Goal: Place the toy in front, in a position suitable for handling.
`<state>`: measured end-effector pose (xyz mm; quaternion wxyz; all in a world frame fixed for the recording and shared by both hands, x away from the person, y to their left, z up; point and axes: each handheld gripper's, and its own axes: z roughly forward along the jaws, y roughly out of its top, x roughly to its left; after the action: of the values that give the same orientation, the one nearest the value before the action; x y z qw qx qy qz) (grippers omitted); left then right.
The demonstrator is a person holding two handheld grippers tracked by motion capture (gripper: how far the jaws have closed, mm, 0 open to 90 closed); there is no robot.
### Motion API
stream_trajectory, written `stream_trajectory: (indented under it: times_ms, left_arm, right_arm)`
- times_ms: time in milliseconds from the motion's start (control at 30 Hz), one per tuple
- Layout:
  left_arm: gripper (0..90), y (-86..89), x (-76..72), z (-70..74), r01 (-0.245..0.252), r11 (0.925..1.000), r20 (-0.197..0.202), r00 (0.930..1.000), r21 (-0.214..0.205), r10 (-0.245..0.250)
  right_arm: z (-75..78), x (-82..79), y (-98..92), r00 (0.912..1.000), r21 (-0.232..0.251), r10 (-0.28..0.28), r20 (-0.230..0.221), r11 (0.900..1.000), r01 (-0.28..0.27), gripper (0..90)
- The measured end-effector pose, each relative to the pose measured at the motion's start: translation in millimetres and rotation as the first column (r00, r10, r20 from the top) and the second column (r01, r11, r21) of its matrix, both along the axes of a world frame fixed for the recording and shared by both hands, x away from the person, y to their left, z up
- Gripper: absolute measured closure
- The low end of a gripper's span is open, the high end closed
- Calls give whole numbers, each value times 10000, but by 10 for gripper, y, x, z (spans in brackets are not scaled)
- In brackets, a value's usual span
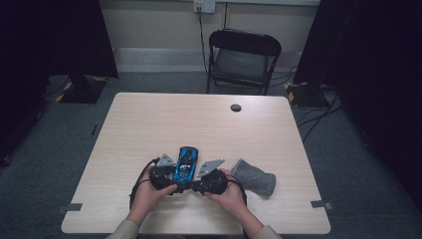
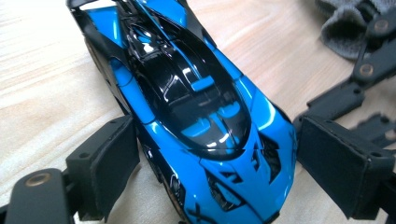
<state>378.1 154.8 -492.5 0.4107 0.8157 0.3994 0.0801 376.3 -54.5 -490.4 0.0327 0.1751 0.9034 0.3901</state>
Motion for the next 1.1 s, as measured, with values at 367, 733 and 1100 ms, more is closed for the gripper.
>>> stream_trajectory:
  times_ms: [367, 733, 1100]
  left_arm:
    - [160, -9, -1, 46, -42, 9998, 414, 9991, 209, 33]
    - [154, -69, -2, 61, -623, 9977, 354, 9975, 264, 613]
    - [131, -180, -30, -16, -1001, 9912, 269, 9948, 864, 981]
  right_arm:
    - [63, 7, -170, 9990, -358, -232, 387, 9991, 246, 766]
    - [167, 33, -508, 9925, -520, -1108, 519, 9922, 1135, 587]
    - [164, 0, -575, 9883, -485, -1383, 637, 9888, 1415, 526]
